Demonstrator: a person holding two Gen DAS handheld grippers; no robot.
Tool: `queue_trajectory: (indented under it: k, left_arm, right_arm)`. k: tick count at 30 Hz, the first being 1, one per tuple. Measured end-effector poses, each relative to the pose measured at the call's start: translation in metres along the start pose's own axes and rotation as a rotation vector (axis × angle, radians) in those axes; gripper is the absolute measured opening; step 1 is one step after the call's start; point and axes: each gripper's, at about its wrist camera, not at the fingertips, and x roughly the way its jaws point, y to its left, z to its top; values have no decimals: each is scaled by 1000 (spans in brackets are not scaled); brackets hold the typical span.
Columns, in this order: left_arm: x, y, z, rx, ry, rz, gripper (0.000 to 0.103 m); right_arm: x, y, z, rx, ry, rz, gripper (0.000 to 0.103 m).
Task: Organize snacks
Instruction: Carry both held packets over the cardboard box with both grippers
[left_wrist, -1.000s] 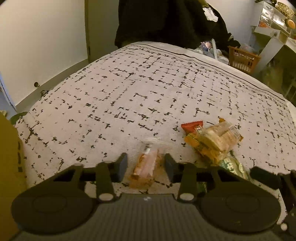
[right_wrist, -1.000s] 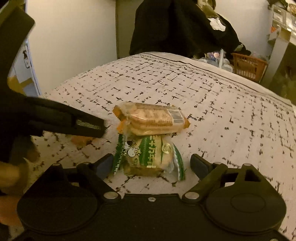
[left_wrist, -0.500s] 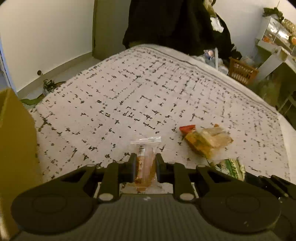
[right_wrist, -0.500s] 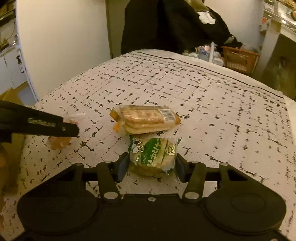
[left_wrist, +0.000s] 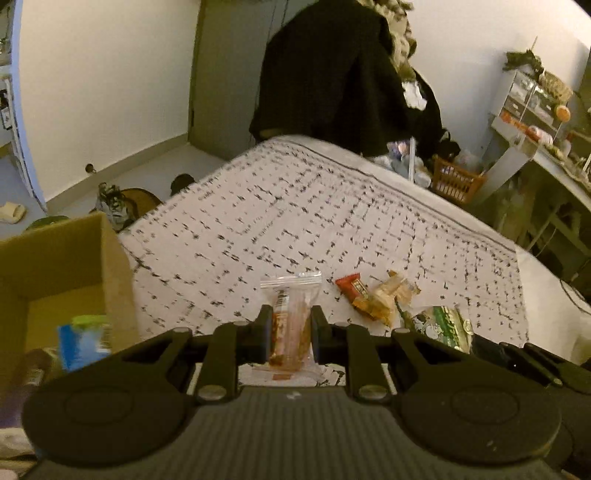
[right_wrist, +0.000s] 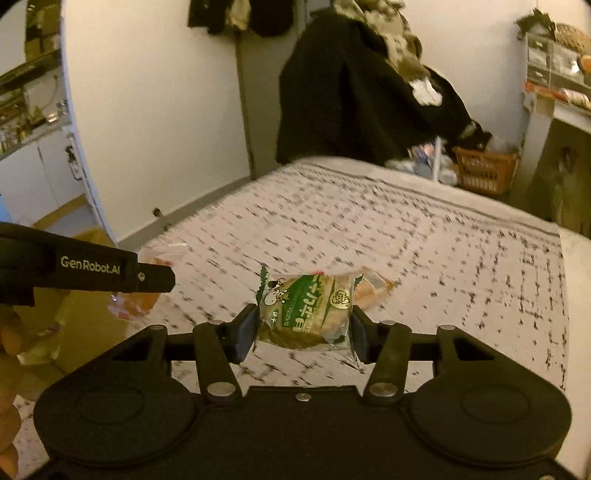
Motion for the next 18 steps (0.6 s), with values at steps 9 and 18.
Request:
queue_trajectory:
  k: [9,18]
  left_arm:
    - [-56,26,11,-26,-74,40,19]
    - [-103,65,20,-71,-135,94,19]
  right_arm:
    - [-34,29,18,-68,-65,26,51]
    - [-54,61,26,-134,-131,112,51]
